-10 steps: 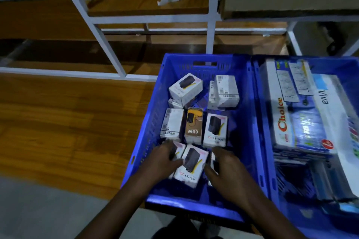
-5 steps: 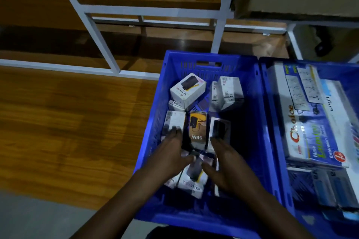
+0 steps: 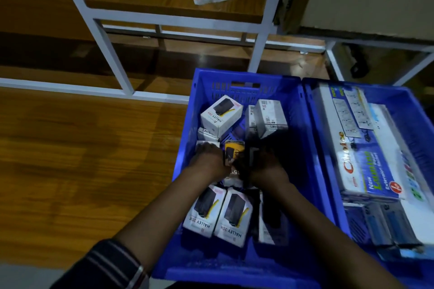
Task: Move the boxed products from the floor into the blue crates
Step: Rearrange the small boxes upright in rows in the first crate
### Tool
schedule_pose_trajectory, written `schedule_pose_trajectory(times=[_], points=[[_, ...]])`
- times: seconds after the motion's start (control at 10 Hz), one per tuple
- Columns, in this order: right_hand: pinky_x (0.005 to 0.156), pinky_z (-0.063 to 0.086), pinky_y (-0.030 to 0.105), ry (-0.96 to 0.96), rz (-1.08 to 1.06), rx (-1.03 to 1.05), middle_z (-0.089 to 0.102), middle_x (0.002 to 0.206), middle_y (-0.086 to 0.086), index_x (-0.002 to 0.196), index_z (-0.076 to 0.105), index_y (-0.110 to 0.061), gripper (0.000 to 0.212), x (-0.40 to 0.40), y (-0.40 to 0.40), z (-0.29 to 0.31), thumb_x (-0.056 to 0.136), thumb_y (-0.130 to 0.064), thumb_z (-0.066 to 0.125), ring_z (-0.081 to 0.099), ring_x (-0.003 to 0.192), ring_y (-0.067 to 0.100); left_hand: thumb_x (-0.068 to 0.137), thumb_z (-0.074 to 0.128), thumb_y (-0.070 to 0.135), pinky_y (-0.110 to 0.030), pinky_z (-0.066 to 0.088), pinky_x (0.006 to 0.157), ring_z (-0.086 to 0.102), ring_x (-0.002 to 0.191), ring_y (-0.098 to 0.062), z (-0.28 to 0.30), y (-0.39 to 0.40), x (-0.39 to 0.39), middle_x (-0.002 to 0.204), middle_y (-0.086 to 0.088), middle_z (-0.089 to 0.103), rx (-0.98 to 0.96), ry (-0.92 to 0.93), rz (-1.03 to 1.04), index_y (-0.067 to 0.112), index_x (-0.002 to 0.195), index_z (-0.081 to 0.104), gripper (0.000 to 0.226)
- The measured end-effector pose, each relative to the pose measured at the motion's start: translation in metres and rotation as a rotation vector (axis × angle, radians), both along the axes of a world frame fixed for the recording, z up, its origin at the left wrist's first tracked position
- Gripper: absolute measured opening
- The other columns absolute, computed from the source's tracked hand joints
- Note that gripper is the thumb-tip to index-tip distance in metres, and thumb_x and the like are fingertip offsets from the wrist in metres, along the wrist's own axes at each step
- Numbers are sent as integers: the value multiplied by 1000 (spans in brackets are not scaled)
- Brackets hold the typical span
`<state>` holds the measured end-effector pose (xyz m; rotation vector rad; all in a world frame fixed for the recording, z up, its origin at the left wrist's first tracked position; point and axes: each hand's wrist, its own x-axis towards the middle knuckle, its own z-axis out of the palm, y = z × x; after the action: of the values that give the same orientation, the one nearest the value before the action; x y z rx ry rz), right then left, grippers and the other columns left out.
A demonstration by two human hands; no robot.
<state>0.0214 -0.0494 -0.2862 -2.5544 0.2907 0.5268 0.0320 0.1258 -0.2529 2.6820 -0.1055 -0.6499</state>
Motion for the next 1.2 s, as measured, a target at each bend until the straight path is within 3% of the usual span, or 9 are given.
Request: schedule_pose_trajectory(times=[0.1,0.2,0.3,0.4,0.6,0.8,1.0,1.1,1.2], points=[[73,40,27,-4,27,-84,59,132,13,132,59,-12,67,2,2,5,87,-61,64,58,120,34,91,69,39,-35,47,101,55,127,-36,-1,2,-2,134,-22,60,4,3,-24,4,125,64,49],[76,48,35,-171,207,-162,71,97,22,93,74,-7,98,-4,1,4,83,-91,23,66,98,40,93,66,37,-38,50,99,59,123,-37,1,3,-4,131,-22,63,4,-2,-22,4,121,66,43],[71,50,36,-195,139,-162,72,91,20,78,69,-7,74,-4,-8,12,87,-78,51,69,91,39,91,60,48,-40,52,93,63,117,-38,-2,0,-5,121,-21,67,-51,-45,26,6,114,66,48],[77,51,35,-150,102,-122,72,108,18,100,68,-8,55,-3,-14,13,85,-61,70,69,104,36,93,60,44,-42,51,95,60,117,-38,-3,-4,-3,119,-21,64,-69,-154,57,3,113,62,45],[75,56,41,-274,303,-168,74,88,16,88,75,-10,69,-3,3,0,77,-73,50,71,85,38,94,62,28,-41,35,117,39,138,-39,-2,-1,9,145,-26,44,140,-50,-74,-1,137,50,54],[89,55,40,-202,305,-255,70,117,3,117,68,-30,83,-3,23,-30,62,-90,50,66,108,31,86,75,27,-48,33,119,29,144,-44,3,-5,8,153,-31,28,412,53,-248,-9,151,24,90],[79,59,34,-174,199,-122,74,102,1,107,70,-28,48,-3,11,-6,76,-62,61,72,94,24,63,91,28,-49,45,111,39,135,-42,-1,1,22,144,-29,38,441,94,-313,-10,145,36,106],[77,60,34,-225,94,-70,75,95,1,100,71,-22,30,-7,10,11,84,-47,66,73,89,22,64,91,34,-42,45,106,50,128,-35,-2,-2,17,138,-21,51,471,-24,-347,-1,138,50,91],[62,46,28,-236,-81,15,68,73,-2,79,69,-17,37,-18,15,45,75,-54,68,68,74,21,65,89,40,-40,42,109,52,126,-35,4,-3,12,136,-20,52,444,-145,-317,1,136,50,90]])
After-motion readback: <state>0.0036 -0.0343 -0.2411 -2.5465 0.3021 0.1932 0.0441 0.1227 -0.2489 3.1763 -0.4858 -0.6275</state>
